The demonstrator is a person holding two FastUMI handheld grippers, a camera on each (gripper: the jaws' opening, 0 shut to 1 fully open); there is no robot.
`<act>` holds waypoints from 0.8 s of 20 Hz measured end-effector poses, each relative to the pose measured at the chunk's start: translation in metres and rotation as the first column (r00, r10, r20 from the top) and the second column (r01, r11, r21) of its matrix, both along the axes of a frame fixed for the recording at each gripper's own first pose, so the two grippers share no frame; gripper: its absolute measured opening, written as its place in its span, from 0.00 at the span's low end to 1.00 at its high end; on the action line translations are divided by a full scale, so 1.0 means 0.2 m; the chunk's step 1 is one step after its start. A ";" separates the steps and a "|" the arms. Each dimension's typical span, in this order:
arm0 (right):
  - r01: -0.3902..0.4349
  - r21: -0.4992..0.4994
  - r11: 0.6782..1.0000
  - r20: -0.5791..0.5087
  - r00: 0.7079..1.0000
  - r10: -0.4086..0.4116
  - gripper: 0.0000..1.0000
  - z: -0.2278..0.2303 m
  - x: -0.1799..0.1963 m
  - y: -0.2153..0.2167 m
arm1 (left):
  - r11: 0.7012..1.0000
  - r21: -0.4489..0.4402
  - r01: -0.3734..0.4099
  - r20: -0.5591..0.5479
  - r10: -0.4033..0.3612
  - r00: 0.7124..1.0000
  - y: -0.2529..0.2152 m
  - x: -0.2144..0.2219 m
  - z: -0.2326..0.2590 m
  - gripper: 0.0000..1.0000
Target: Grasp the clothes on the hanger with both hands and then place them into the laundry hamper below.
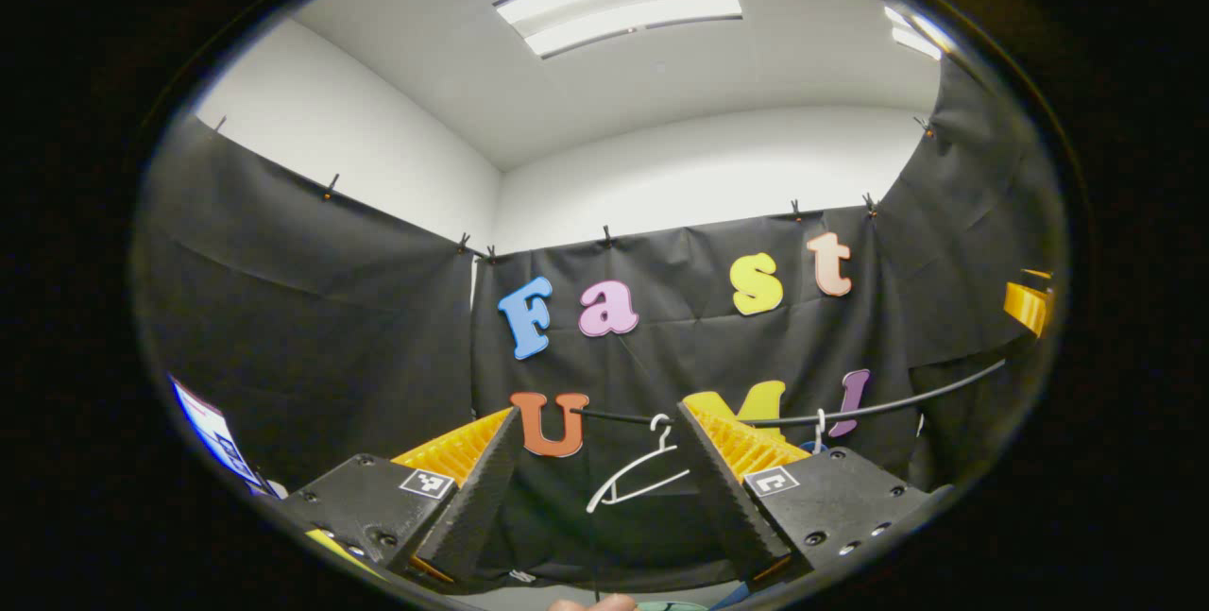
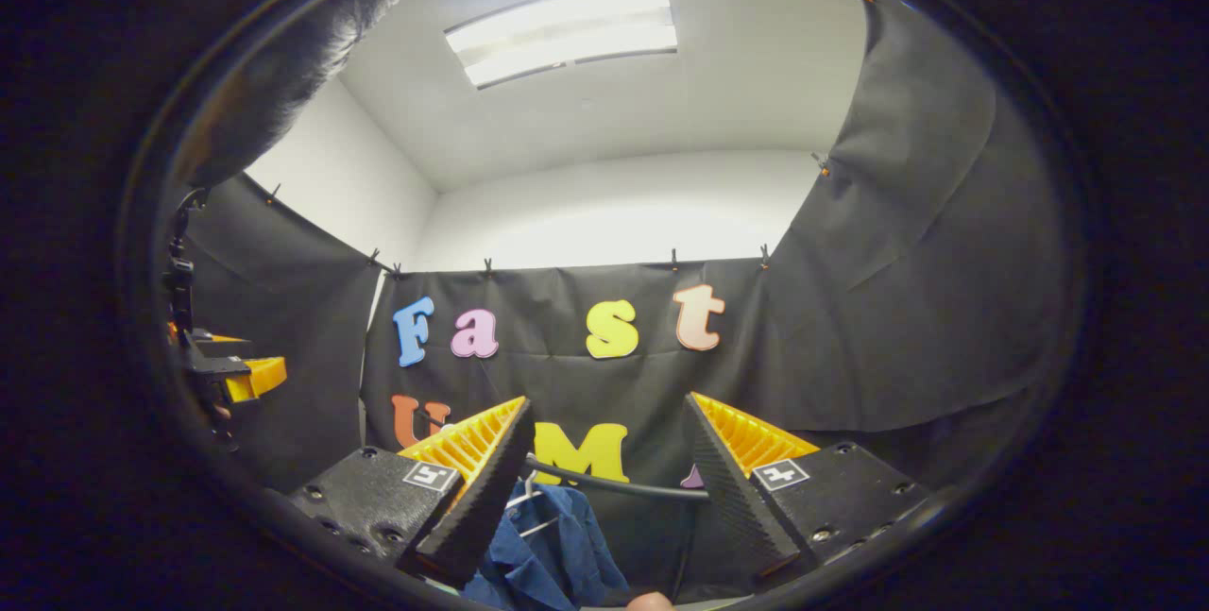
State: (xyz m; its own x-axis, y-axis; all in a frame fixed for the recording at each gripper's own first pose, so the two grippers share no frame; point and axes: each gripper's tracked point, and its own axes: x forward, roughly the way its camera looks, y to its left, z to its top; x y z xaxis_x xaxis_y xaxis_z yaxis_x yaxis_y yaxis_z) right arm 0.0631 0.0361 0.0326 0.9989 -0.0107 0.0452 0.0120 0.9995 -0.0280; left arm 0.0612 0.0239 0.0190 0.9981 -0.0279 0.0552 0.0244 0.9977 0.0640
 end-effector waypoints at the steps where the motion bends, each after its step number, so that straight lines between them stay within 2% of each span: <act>1: -0.011 -0.001 1.000 -0.004 1.000 0.011 0.98 0.00 0.03 0.03 | 1.000 0.005 0.002 0.007 -0.003 1.000 0.02 0.03 0.01 1.00; 3: 0.000 -0.023 1.000 -0.008 1.000 0.000 0.96 0.01 0.08 0.05 | 1.000 0.009 0.015 0.014 -0.015 1.000 0.04 0.09 0.02 1.00; 4: 0.004 -0.008 1.000 -0.006 1.000 -0.004 0.99 0.03 0.10 0.07 | 1.000 0.011 0.020 0.020 -0.020 1.000 0.04 0.11 0.03 1.00; 6: -0.008 0.034 0.999 -0.027 1.000 0.009 0.95 -0.01 0.11 0.13 | 1.000 0.012 0.022 0.029 -0.022 0.999 0.07 0.13 0.01 1.00; 7: 0.006 0.058 0.998 -0.043 0.999 -0.003 0.99 -0.06 0.13 0.13 | 1.000 0.003 0.023 0.018 -0.023 1.000 0.08 0.15 -0.02 1.00; 8: 0.014 0.082 0.997 -0.070 0.998 -0.008 0.95 -0.12 0.14 0.13 | 0.999 -0.007 0.031 -0.004 -0.031 1.000 0.08 0.16 -0.08 1.00; 10: 0.022 0.113 0.993 -0.120 0.993 -0.008 0.95 -0.23 0.17 0.16 | 0.998 -0.021 0.051 -0.037 -0.052 0.998 0.08 0.19 -0.17 1.00; 11: 0.028 0.106 0.994 -0.135 0.991 -0.013 0.99 -0.28 0.20 0.17 | 0.998 -0.022 0.064 -0.046 -0.065 0.997 0.07 0.21 -0.21 1.00; 16: 0.099 0.028 0.995 -0.166 0.982 -0.093 0.95 -0.47 0.26 0.19 | 0.984 -0.013 0.178 -0.113 -0.178 0.977 -0.11 0.26 -0.45 1.00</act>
